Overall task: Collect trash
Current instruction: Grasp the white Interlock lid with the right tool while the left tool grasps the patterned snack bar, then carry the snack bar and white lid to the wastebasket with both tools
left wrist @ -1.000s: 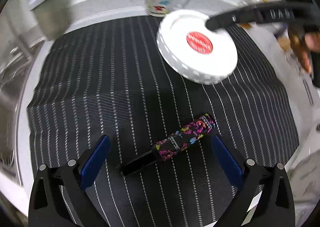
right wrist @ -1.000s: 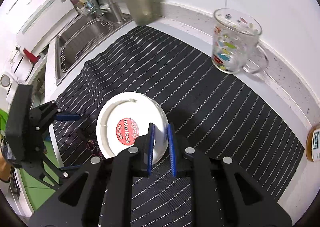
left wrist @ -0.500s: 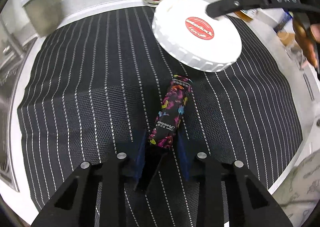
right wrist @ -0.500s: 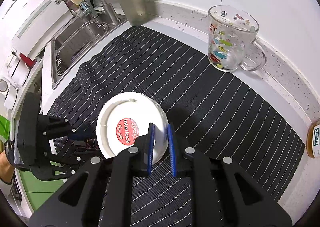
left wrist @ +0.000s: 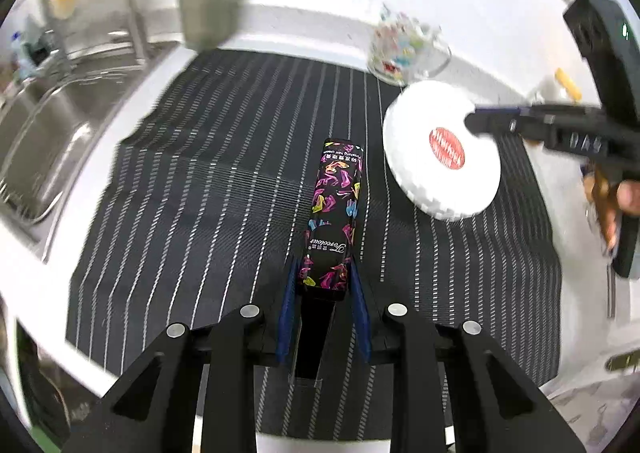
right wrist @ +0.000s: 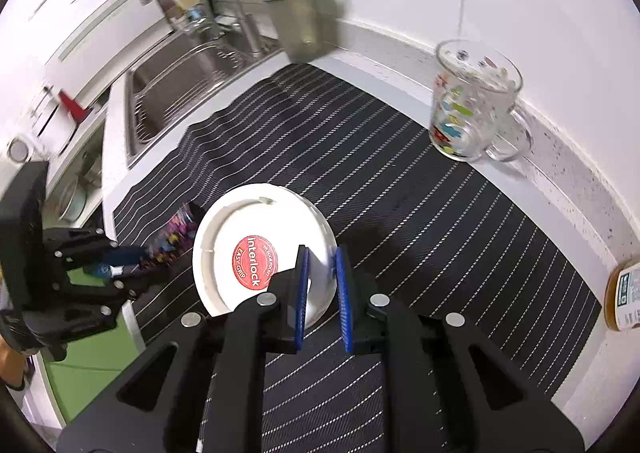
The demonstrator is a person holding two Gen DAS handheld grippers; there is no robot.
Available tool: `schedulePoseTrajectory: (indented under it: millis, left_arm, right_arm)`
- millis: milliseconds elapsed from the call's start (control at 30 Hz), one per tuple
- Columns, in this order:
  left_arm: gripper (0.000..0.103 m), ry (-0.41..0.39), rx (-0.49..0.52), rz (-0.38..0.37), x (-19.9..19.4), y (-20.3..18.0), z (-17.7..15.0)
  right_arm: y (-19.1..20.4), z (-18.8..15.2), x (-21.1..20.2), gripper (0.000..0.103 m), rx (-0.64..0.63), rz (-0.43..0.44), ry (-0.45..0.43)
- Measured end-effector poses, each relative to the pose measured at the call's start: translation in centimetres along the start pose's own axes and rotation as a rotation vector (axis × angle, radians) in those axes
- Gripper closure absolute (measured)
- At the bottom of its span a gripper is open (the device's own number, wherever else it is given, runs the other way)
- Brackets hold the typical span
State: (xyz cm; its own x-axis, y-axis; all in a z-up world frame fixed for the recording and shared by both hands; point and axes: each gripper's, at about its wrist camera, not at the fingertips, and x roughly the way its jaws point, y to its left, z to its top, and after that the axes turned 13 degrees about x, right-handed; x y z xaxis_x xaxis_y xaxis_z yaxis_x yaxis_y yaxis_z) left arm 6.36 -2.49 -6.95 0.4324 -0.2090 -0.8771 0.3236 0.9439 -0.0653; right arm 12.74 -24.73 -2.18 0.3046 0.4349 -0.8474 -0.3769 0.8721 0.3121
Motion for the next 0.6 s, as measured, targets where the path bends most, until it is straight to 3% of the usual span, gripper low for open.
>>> schedulePoseTrajectory:
  millis: [300, 600]
  left_arm:
    - [0.078, -0.087, -0.171, 0.141, -6.4, -1.8, -3.2]
    - [0.078, -0.119, -0.394, 0.303, -13.4, -2.1, -12.6]
  right_arm:
    - [5.1, -3.0, -1.5, 0.090, -0.225, 0.077, 0.016]
    - [14.8, -7.5, -1.7, 0.090, -0.449, 0.232, 0.057]
